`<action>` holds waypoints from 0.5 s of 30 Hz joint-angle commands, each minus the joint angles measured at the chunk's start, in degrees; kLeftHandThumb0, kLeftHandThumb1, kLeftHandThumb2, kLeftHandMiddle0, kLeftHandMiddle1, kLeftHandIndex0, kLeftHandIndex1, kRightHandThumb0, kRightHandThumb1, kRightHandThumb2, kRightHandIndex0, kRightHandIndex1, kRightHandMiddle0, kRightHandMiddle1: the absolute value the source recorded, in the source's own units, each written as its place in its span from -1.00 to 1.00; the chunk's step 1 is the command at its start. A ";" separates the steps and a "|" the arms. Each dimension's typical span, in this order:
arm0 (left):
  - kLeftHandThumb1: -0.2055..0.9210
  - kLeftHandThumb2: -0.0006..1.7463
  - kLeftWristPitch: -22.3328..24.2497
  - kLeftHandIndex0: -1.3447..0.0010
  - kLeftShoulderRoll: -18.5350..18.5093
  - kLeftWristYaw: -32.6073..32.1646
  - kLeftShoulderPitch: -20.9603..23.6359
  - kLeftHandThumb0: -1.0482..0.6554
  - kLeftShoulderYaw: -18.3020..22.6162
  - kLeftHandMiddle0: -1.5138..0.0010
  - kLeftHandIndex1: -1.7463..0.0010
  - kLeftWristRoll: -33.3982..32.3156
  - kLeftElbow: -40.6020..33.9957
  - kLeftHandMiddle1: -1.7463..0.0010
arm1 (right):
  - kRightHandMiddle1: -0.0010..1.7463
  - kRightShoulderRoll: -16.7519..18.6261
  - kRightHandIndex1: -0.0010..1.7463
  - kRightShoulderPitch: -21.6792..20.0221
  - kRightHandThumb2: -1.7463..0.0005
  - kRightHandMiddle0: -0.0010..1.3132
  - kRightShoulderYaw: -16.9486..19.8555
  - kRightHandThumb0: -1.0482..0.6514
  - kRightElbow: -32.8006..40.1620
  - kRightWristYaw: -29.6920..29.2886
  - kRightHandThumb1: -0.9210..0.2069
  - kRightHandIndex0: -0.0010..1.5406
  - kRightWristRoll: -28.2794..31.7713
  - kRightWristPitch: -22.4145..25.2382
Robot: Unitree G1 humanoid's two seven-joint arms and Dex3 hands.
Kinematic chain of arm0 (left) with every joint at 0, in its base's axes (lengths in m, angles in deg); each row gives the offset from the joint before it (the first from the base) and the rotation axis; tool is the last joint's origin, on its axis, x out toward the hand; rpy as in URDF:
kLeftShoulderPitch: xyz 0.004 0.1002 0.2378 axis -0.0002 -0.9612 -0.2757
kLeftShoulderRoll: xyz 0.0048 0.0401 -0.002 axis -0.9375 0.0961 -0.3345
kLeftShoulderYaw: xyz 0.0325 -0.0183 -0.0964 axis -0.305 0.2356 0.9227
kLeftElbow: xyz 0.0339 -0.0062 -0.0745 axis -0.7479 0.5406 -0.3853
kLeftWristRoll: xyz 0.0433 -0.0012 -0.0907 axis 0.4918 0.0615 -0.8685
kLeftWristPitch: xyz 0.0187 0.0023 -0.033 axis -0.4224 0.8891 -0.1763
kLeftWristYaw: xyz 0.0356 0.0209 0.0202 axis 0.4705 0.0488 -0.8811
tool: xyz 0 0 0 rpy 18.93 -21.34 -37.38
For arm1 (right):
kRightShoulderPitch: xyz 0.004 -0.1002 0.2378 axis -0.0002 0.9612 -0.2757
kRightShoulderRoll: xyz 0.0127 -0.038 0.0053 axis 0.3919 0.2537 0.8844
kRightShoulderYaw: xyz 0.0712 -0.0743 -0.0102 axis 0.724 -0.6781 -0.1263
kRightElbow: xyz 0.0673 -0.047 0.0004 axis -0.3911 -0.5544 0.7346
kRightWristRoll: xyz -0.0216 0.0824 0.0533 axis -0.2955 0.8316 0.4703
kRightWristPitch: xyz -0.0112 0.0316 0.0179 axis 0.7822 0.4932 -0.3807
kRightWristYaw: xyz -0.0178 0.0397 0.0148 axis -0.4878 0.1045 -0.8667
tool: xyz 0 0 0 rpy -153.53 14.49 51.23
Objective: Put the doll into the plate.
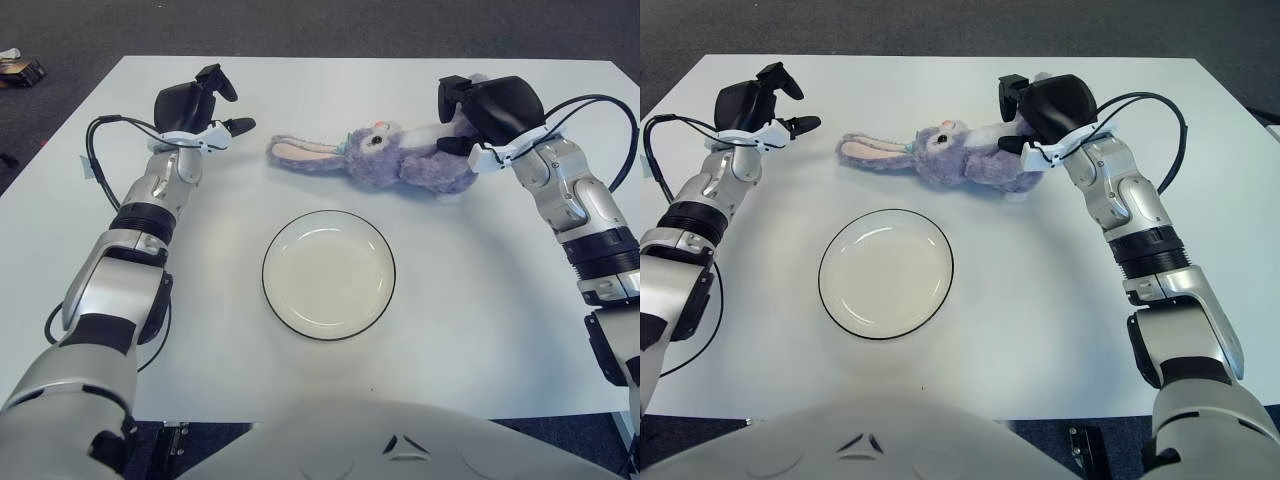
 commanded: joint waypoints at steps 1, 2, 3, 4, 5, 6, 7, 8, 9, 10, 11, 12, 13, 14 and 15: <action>1.00 -0.67 0.61 0.33 -0.90 1.01 -0.86 -0.20 -0.32 0.16 -0.70 -0.14 -1.34 -1.00 | 1.00 -0.54 1.00 0.71 -0.24 -0.30 1.09 -0.24 1.11 -0.39 -0.25 0.09 -0.68 0.65; 1.00 -0.67 0.64 0.33 -0.97 1.21 -1.02 -0.20 -0.31 0.16 -0.70 -0.15 -1.69 -1.00 | 1.00 -0.57 1.00 0.80 -0.23 -0.30 1.16 -0.24 1.22 -0.57 -0.26 0.09 -0.86 0.79; 1.00 -0.67 0.70 0.33 -1.10 1.57 -1.32 -0.20 -0.27 0.17 -0.70 -0.19 -2.41 -0.99 | 1.00 -0.57 1.00 0.92 -0.23 -0.30 1.20 -0.24 1.33 -0.98 -0.26 0.09 -1.22 1.00; 1.00 -0.67 0.77 0.33 -1.17 1.83 -1.55 -0.20 -0.23 0.18 -0.70 -0.22 -2.96 -0.98 | 1.00 -0.57 1.00 1.00 -0.23 -0.30 1.23 -0.24 1.40 -1.26 -0.26 0.08 -1.47 1.14; 1.00 -0.67 0.88 0.33 -1.32 2.50 -2.08 -0.20 -0.07 0.18 -0.70 -0.40 -4.34 -0.98 | 1.00 -0.55 1.00 1.12 -0.23 -0.30 1.22 -0.24 1.46 -1.92 -0.26 0.08 -1.97 1.25; 1.00 -0.67 1.02 0.33 -1.42 3.01 -2.49 -0.20 0.06 0.19 -0.71 -0.54 -5.42 -0.95 | 1.00 -0.52 1.00 1.21 -0.23 -0.30 1.22 -0.24 1.50 -2.40 -0.26 0.08 -2.34 1.34; 1.00 -0.67 1.17 0.33 -1.48 3.38 -2.79 -0.20 0.17 0.19 -0.71 -0.63 -6.18 -0.93 | 1.00 -0.50 1.00 1.27 -0.23 -0.30 1.22 -0.24 1.53 -2.68 -0.26 0.08 -2.56 1.38; 1.00 -0.67 1.34 0.33 -1.52 3.65 -3.02 -0.20 0.25 0.19 -0.71 -0.68 -6.75 -0.93 | 1.00 -0.47 1.00 1.31 -0.23 -0.30 1.22 -0.24 1.54 -2.85 -0.26 0.08 -2.71 1.41; 1.00 -0.67 1.36 0.34 -1.56 4.34 -3.47 -0.20 0.49 0.19 -0.71 -1.05 -7.98 -0.92 | 1.00 -0.42 1.00 1.37 -0.23 -0.31 1.22 -0.24 1.52 -3.14 -0.26 0.08 -2.91 1.39; 1.00 -0.67 1.22 0.34 -1.55 5.68 -4.26 -0.20 0.93 0.19 -0.71 -1.91 -10.21 -0.90 | 1.00 -0.38 1.00 1.54 -0.23 -0.31 1.23 -0.24 1.54 -3.52 -0.26 0.08 -3.14 1.35; 1.00 -0.67 1.18 0.34 -1.55 6.72 -4.88 -0.20 1.28 0.19 -0.71 -2.54 -11.94 -0.89 | 1.00 -0.35 1.00 1.66 -0.23 -0.31 1.25 -0.24 1.56 -3.79 -0.26 0.08 -3.30 1.32; 1.00 -0.67 1.22 0.34 -1.49 8.26 -5.70 -0.20 1.76 0.19 -0.71 -3.57 -14.35 -0.88 | 1.00 -0.32 1.00 1.82 -0.23 -0.31 1.27 -0.24 1.61 -4.04 -0.26 0.07 -3.44 1.30; 1.00 -0.67 0.79 0.34 -1.42 10.04 -6.49 -0.20 2.35 0.20 -0.71 -5.07 -16.69 -0.86 | 1.00 -0.32 1.00 2.02 -0.23 -0.31 1.31 -0.24 1.76 -4.19 -0.27 0.07 -3.50 1.28; 1.00 -0.66 0.62 0.34 -1.37 11.31 -7.07 -0.20 2.79 0.20 -0.71 -6.06 -18.35 -0.84 | 1.00 -0.32 1.00 2.14 -0.23 -0.31 1.34 -0.24 1.86 -4.28 -0.27 0.07 -3.53 1.28; 1.00 -0.66 0.14 0.35 -1.29 12.84 -7.82 -0.20 3.38 0.20 -0.71 -7.48 -20.46 -0.82 | 1.00 -0.32 1.00 2.33 -0.22 -0.31 1.39 -0.24 2.08 -4.33 -0.27 0.07 -3.56 1.30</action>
